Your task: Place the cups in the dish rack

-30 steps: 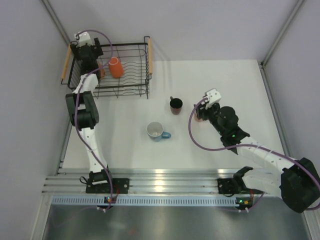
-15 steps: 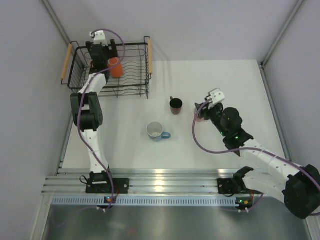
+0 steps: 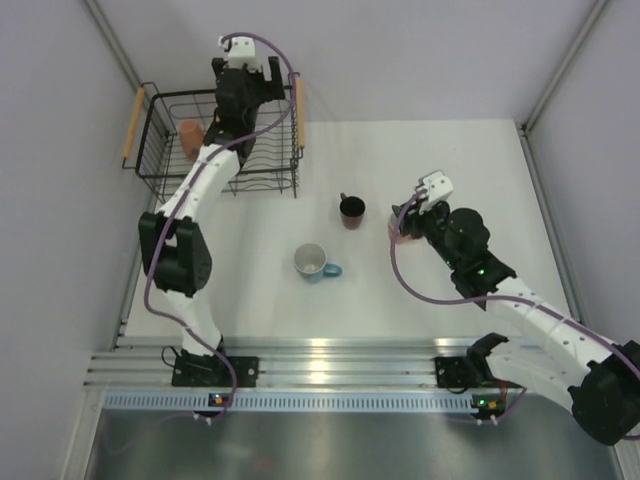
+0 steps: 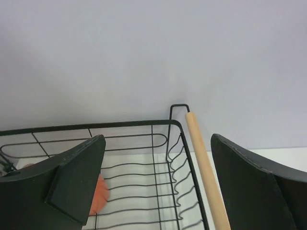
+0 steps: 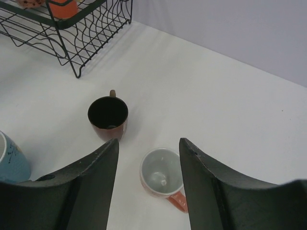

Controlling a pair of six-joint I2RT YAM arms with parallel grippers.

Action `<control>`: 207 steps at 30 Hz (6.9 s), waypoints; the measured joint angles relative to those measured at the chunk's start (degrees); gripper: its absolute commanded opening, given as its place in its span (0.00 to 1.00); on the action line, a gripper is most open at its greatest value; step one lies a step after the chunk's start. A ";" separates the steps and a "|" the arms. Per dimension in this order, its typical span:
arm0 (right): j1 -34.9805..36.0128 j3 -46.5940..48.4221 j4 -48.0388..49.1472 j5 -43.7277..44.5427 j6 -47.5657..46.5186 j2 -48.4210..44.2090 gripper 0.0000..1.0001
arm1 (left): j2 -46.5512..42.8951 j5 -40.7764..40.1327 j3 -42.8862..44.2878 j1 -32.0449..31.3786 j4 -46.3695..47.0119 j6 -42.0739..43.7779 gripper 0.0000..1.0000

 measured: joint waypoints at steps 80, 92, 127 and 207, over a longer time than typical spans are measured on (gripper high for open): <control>27.19 36.11 -29.07 12.02 23.04 47.69 0.00 | -61.48 -16.00 -50.40 -11.34 -29.07 -13.31 0.99; 27.19 31.61 -36.33 20.96 19.37 33.97 0.00 | -58.99 -17.79 -46.80 -11.34 -31.43 -17.84 0.99; 27.30 4.20 10.51 25.35 -15.06 -3.41 0.00 | -24.74 44.65 -35.82 -9.38 -10.75 -81.07 0.99; 28.28 5.33 16.76 25.16 -16.65 4.17 0.47 | -24.59 46.21 -52.70 -16.06 22.75 -112.74 0.00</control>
